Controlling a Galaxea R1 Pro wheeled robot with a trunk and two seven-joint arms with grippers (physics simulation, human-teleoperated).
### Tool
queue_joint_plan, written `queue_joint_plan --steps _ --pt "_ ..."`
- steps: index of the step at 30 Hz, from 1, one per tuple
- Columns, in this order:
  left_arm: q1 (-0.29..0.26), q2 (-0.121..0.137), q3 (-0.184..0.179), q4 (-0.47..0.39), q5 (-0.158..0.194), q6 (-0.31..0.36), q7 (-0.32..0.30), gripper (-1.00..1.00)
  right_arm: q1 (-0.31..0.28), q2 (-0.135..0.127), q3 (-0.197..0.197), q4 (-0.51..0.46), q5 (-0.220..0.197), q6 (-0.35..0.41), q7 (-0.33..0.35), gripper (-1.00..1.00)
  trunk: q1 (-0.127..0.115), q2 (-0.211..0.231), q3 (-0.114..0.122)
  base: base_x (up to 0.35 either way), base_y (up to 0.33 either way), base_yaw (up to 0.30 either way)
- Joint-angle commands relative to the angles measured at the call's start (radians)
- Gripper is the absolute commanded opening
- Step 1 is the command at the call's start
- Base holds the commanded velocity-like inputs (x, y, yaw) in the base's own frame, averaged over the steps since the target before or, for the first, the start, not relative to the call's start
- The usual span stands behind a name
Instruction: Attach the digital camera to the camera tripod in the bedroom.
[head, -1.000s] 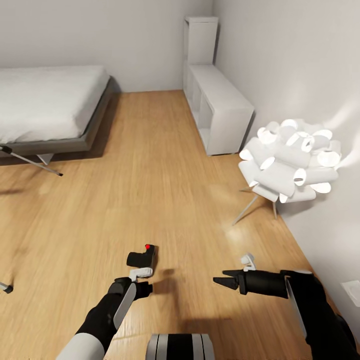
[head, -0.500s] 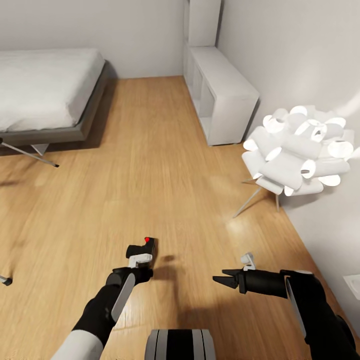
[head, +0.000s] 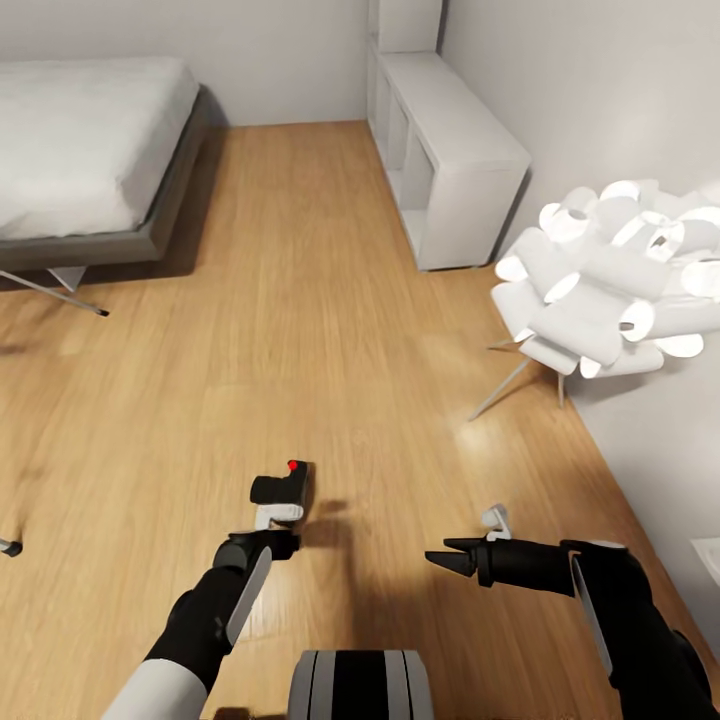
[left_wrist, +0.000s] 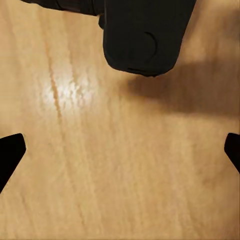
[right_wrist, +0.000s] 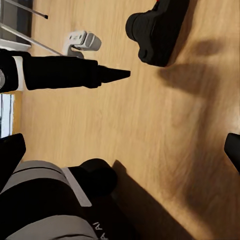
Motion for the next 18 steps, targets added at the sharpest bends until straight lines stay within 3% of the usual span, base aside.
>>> queue_joint_plan --steps 1,6,18 --pt "0.000 0.000 -0.002 0.000 -0.001 0.003 0.008 1.00 -0.001 0.000 -0.002 -0.001 0.010 0.008 0.010 1.00 0.000 -0.001 -0.005 0.000 0.000 0.000" --pt "0.000 0.001 -0.005 0.003 -0.036 0.001 0.005 1.00 -0.001 0.000 -0.003 -0.001 0.008 0.008 0.010 1.00 0.002 -0.002 -0.024 0.000 0.000 0.000" --pt "0.000 0.000 -0.006 -0.012 -0.048 -0.001 0.003 1.00 -0.001 -0.009 -0.004 -0.001 0.007 0.010 0.011 1.00 0.008 -0.005 -0.070 0.000 0.000 0.000"
